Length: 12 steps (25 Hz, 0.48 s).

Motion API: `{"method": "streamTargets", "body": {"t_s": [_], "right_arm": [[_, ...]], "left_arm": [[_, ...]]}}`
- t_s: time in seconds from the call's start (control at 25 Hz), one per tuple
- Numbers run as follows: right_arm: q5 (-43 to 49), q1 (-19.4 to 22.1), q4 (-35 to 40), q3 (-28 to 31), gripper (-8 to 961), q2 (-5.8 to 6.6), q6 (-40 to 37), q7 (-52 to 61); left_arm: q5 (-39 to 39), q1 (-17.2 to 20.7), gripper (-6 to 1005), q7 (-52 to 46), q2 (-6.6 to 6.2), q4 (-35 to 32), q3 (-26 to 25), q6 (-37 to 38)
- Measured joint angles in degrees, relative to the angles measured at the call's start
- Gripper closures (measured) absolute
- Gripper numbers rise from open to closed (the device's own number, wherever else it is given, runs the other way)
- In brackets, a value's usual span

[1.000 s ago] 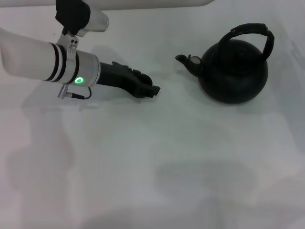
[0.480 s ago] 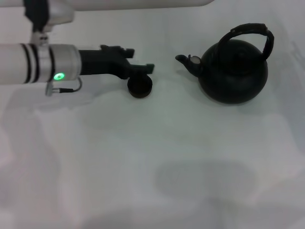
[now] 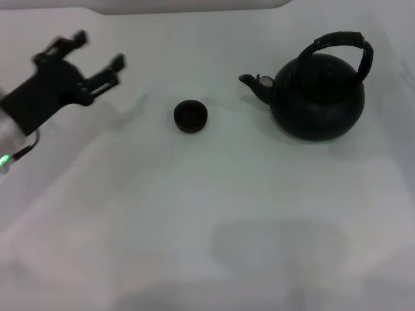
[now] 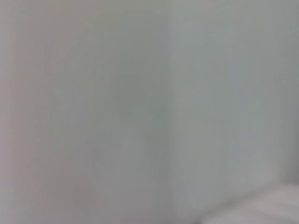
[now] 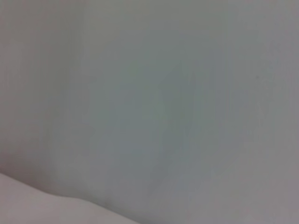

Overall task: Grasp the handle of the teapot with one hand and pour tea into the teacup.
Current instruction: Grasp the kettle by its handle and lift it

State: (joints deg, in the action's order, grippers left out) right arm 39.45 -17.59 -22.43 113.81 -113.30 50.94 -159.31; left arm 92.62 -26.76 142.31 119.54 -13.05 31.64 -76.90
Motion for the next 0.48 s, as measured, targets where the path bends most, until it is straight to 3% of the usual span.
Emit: {"method": "streamTargets", "body": {"t_s": [0.12, 0.16, 0.2, 0.36, 0.48], "right_arm": [[8.4, 1.6, -5.4, -0.3, 83, 1.01, -3.0, 9.3], [15.3, 2.9, -10.3, -0.5, 83, 1.02, -5.1, 15.7], [15.3, 2.9, -10.3, -0.5, 83, 1.02, -5.1, 15.7], [28.9, 8.1, -24.1, -1.1, 84, -1.68, -9.5, 26.3], [33.6, 12.8, -33.8, -4.3, 85, -2.02, -10.3, 34.1]], "left_arm": [[5.6, 3.3, 148, 5.1, -0.02, 2.2, -0.1, -3.0], [7.4, 5.5, 148, 6.3, 0.01, 2.7, -0.2, -4.0], [7.4, 5.5, 148, 6.3, 0.01, 2.7, -0.2, -4.0], [8.2, 7.8, 149, 6.9, -0.05, 3.2, -0.2, -4.6], [8.5, 9.2, 149, 7.0, -0.19, 3.7, -0.3, -5.8]]}}
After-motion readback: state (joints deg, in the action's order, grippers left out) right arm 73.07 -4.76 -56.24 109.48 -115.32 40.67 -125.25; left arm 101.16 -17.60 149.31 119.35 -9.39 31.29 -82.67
